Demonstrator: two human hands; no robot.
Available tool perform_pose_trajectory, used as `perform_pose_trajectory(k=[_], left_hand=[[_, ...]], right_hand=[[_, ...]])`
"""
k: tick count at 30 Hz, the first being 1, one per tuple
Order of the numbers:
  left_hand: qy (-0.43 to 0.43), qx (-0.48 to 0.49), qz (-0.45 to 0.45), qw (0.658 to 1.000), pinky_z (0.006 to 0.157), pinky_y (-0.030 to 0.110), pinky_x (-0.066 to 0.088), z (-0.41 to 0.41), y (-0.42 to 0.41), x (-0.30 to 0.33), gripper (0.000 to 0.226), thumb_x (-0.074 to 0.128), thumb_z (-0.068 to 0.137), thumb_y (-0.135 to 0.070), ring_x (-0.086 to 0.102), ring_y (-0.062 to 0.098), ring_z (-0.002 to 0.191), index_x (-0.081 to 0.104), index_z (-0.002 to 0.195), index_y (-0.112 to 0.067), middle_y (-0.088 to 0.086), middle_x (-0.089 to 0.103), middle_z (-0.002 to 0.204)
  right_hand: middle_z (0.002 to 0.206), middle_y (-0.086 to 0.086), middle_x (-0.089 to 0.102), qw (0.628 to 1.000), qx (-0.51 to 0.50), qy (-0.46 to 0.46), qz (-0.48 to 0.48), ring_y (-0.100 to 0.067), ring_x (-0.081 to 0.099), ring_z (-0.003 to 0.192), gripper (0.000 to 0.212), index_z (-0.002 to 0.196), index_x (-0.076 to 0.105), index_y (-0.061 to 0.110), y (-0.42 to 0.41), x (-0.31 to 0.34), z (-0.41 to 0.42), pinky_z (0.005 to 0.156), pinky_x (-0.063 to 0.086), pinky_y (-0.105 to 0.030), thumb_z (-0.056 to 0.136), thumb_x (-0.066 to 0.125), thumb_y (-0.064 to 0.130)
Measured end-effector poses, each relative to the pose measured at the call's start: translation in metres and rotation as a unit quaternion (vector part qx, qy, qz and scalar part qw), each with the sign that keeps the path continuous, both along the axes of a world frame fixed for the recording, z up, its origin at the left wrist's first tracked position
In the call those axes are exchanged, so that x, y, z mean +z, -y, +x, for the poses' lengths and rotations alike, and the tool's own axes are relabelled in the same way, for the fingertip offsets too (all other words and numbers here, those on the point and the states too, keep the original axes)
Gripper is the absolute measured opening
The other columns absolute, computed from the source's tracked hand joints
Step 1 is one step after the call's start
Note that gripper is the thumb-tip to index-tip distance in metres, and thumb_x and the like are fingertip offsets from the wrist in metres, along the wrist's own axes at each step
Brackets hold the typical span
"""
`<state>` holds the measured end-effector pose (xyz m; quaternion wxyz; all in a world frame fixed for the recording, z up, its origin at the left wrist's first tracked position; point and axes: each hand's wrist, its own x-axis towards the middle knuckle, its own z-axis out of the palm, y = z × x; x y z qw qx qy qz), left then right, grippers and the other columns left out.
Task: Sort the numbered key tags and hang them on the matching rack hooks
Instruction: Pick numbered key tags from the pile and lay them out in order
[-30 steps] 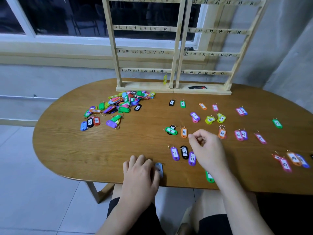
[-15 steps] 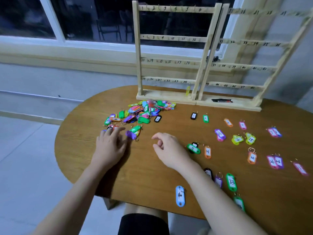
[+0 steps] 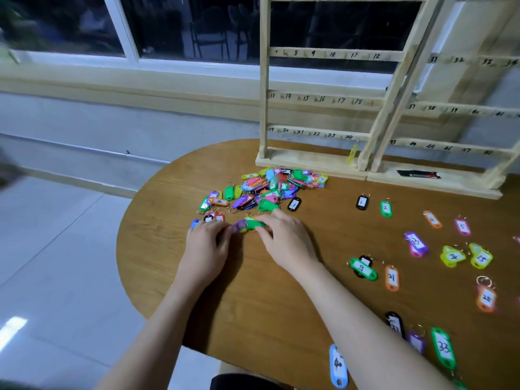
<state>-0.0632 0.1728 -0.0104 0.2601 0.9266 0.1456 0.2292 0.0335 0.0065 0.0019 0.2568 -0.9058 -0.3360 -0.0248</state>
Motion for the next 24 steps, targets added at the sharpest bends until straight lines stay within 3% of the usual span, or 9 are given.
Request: perform_pose_trajectory(k=[3,6,11,14,16,20,24], left_hand=[[0.015,0.031,-0.053,0.998,0.078,0.047,0.05,-0.0033,0.001,0.0014,0.019,0.056,0.097,-0.025,0.063,0.028,0.078,0.071,0.087,-0.019,0.001,0.071,0.08],[0.016,0.07,-0.109,0.991,0.088,0.043,0.051,-0.0055,0.0014,0.0013,0.013,0.063,0.096,-0.021,0.066,0.028,0.09,0.076,0.098,-0.017,0.001,0.076,0.09],[0.01,0.073,-0.117,0.99,0.067,0.016,0.038,-0.0066,0.0021,0.0085,0.012,0.065,0.093,-0.018,0.064,0.014,0.079,0.077,0.092,-0.016,-0.006,0.072,0.077],[0.004,0.072,-0.117,0.99,0.067,0.004,0.036,-0.0072,0.0029,0.0105,0.011,0.066,0.092,-0.019,0.059,0.004,0.072,0.076,0.089,-0.018,-0.015,0.066,0.072],[0.003,0.067,-0.124,0.99,0.066,0.007,0.037,-0.007,0.0033,0.0106,0.012,0.065,0.092,-0.019,0.06,0.001,0.072,0.075,0.085,-0.02,-0.014,0.068,0.072],[0.0,0.062,-0.122,0.991,0.074,0.028,0.039,-0.0067,0.0048,0.0101,0.019,0.063,0.092,-0.021,0.061,0.011,0.078,0.07,0.076,-0.027,-0.015,0.068,0.071],[-0.004,0.065,-0.118,0.991,0.076,0.033,0.04,-0.0066,0.0038,0.0078,0.019,0.063,0.093,-0.022,0.061,0.017,0.08,0.069,0.076,-0.028,-0.017,0.065,0.07]], right_hand=[[0.12,0.001,0.066,0.999,-0.016,-0.008,0.03,-0.018,0.062,0.105,0.032,0.13,0.068,0.021,0.0,-0.0035,0.0027,0.092,0.052,-0.035,0.105,0.05,0.032],[0.123,0.002,0.067,0.999,-0.032,-0.015,0.037,-0.015,0.062,0.108,0.033,0.129,0.067,0.017,-0.0011,-0.0043,0.0046,0.092,0.053,-0.031,0.107,0.044,0.027],[0.124,0.002,0.068,0.999,-0.037,-0.008,0.033,-0.014,0.063,0.109,0.032,0.129,0.066,0.016,-0.0012,-0.0038,0.0045,0.091,0.055,-0.031,0.108,0.043,0.024],[0.117,0.0,0.07,0.998,-0.045,-0.01,0.035,-0.014,0.064,0.102,0.031,0.125,0.067,0.013,-0.0007,-0.0042,0.0052,0.085,0.057,-0.03,0.108,0.043,0.024],[0.113,0.001,0.07,0.998,-0.051,-0.013,0.028,-0.014,0.063,0.097,0.031,0.123,0.067,0.013,-0.001,-0.0041,0.0052,0.08,0.056,-0.029,0.109,0.042,0.024],[0.104,0.001,0.068,0.998,-0.057,-0.016,0.01,-0.012,0.061,0.089,0.029,0.119,0.063,0.015,-0.0014,-0.0032,0.0053,0.071,0.051,-0.025,0.109,0.039,0.027],[0.095,0.002,0.064,0.997,-0.07,-0.019,0.013,-0.012,0.058,0.083,0.028,0.116,0.059,0.015,-0.0017,-0.0049,0.0055,0.063,0.042,-0.026,0.11,0.036,0.028]])
